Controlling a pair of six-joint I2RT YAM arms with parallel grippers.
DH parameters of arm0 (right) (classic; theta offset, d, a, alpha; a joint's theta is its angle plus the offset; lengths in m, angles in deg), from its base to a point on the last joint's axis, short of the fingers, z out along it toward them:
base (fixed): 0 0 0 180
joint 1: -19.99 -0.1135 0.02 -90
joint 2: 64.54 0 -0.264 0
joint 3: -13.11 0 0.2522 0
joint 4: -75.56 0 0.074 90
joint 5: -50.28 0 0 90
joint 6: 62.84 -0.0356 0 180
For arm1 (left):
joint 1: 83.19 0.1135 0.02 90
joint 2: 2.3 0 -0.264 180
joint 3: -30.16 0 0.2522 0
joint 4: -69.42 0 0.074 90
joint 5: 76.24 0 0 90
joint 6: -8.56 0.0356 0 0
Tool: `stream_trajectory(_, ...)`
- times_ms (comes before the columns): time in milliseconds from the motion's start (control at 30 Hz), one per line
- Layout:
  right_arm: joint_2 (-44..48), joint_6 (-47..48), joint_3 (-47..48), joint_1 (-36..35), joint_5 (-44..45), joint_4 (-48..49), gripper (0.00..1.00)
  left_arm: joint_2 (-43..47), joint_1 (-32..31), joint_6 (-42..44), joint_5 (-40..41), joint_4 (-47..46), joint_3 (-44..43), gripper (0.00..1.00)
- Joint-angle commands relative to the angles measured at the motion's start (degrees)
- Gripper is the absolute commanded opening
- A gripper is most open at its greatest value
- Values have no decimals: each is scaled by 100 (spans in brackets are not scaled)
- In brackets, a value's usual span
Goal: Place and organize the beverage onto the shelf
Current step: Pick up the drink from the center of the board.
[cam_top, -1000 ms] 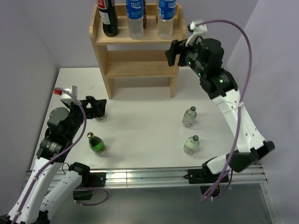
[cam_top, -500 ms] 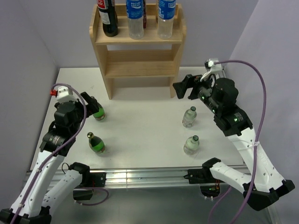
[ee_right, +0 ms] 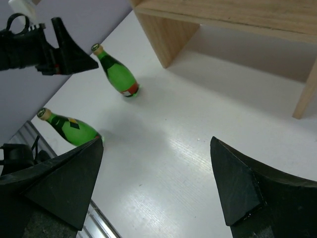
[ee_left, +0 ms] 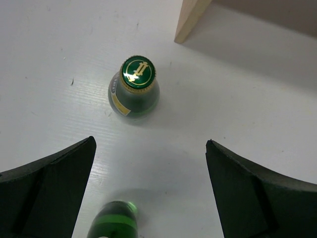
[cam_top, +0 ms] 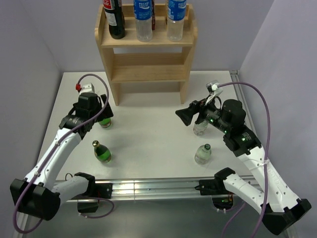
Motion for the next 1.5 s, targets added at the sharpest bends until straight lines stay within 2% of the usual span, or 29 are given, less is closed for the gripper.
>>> stream_trajectory(0,148,-40,-255,30,-406,677,95,-188,170,107,-31,-33,-395,99)
stream_trajectory(133,148,-146,-414,30,-661,897,94,-610,512,142,-111,-105,-562,94)
stream_trajectory(233,131,-207,-502,30,-898,1029,94,-945,714,168,-128,-130,-790,87)
stream_trajectory(367,104,-146,-528,30,-1118,986,93,-1287,768,230,-172,-70,-1132,76)
stream_trajectory(733,236,-58,-660,30,-1136,898,93,-1762,768,379,-128,45,-1257,60)
stream_trajectory(867,219,-58,-678,30,-1145,906,93,-1850,768,432,-198,27,-1300,48)
stream_trajectory(1000,157,-58,-704,38,-1153,924,93,-2000,768,502,-329,80,-1362,41)
stream_trajectory(1033,140,-58,-704,21,-1145,924,93,-2000,768,511,-365,80,-1362,38)
stream_trajectory(1200,-124,-111,-686,30,-1144,994,93,-1860,768,581,-374,185,-1397,0)
stream_trajectory(1300,-291,-84,-669,21,-1363,1135,93,-1711,750,695,-269,300,-1459,0)
stream_trajectory(1467,-580,-84,-713,-128,-1400,1591,92,-1289,548,880,-575,274,-1503,0)
